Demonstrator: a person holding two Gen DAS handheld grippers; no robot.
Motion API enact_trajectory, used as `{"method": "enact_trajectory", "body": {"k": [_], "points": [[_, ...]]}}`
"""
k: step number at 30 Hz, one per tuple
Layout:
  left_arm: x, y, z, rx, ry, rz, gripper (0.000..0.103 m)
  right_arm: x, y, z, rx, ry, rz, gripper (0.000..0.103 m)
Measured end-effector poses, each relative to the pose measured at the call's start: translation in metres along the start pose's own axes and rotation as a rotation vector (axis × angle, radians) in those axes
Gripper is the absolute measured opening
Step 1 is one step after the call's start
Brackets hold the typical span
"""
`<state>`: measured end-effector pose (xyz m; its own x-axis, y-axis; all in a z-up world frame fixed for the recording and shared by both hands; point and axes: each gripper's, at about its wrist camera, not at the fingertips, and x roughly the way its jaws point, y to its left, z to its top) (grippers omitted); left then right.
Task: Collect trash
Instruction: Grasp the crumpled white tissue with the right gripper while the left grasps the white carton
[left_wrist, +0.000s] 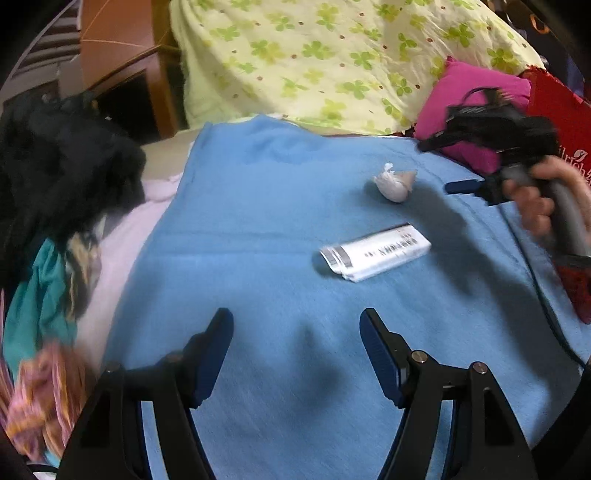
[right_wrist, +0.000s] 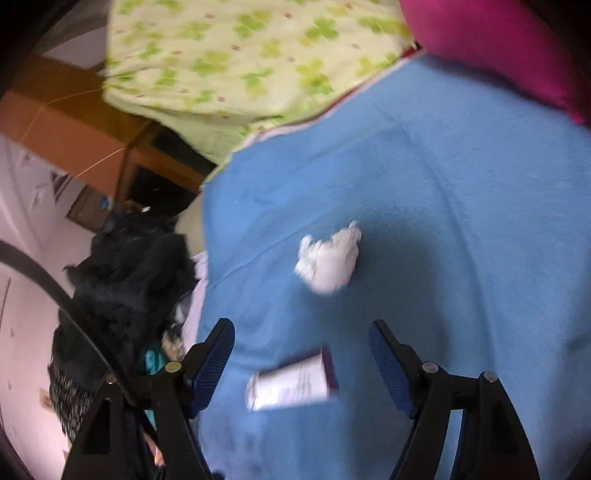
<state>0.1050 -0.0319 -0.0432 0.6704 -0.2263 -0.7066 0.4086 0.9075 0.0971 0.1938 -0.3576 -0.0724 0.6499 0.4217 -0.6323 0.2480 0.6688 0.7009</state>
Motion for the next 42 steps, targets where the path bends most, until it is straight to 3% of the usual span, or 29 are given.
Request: {"method": "enact_trajectory", "body": {"k": [4, 8, 9, 10, 11, 14, 17, 20, 24, 29, 33, 34, 38, 42], "points": [[0.019, 0.015, 0.014, 0.023, 0.008, -0.015, 0.071, 0.063, -0.014, 0.030, 0.056, 0.003, -0.083, 0.076], [0.036, 0.017, 0.026, 0.046, 0.010, -0.055, 0.071, 0.100, -0.022, 0.045, 0.085, 0.005, -0.115, 0.068], [0.040, 0.016, 0.029, 0.054, 0.006, -0.071, 0.071, 0.102, -0.018, 0.046, 0.060, -0.011, -0.116, 0.060], [0.044, 0.015, 0.033, 0.061, 0.000, -0.090, 0.072, 0.103, -0.013, 0.046, 0.024, -0.008, -0.112, 0.030], [0.046, 0.013, 0.036, 0.067, -0.005, -0.105, 0.072, 0.106, -0.009, 0.045, -0.003, 0.013, -0.107, 0.025], [0.058, 0.001, 0.047, 0.099, -0.029, -0.172, 0.083, 0.097, -0.004, 0.036, -0.071, 0.008, -0.128, 0.023], [0.073, -0.012, 0.059, 0.122, -0.032, -0.248, 0.084, 0.066, 0.005, 0.023, -0.181, -0.071, -0.187, 0.023], [0.091, -0.030, 0.069, 0.181, 0.008, -0.349, 0.084, 0.030, 0.009, 0.012, -0.224, -0.127, -0.181, 0.023], [0.116, -0.050, 0.076, 0.278, 0.060, -0.386, 0.084, -0.021, 0.008, -0.012, -0.259, -0.187, -0.178, 0.023], [0.135, -0.058, 0.069, 0.319, 0.175, -0.477, 0.084, -0.065, -0.004, -0.050, -0.273, -0.173, -0.170, 0.023], [0.130, -0.064, 0.057, 0.340, 0.197, -0.453, 0.084, -0.093, -0.013, -0.084, -0.284, -0.173, -0.184, 0.023], [0.128, -0.066, 0.055, 0.341, 0.196, -0.444, 0.082, -0.101, -0.014, -0.092, -0.295, -0.181, -0.196, 0.023], [0.121, -0.073, 0.055, 0.289, 0.209, -0.428, 0.046, -0.123, -0.007, -0.125, -0.382, -0.226, -0.263, 0.023], [0.114, -0.083, 0.052, 0.260, 0.202, -0.335, 0.043, -0.138, -0.004, -0.141, -0.393, -0.228, -0.250, 0.023]]}}
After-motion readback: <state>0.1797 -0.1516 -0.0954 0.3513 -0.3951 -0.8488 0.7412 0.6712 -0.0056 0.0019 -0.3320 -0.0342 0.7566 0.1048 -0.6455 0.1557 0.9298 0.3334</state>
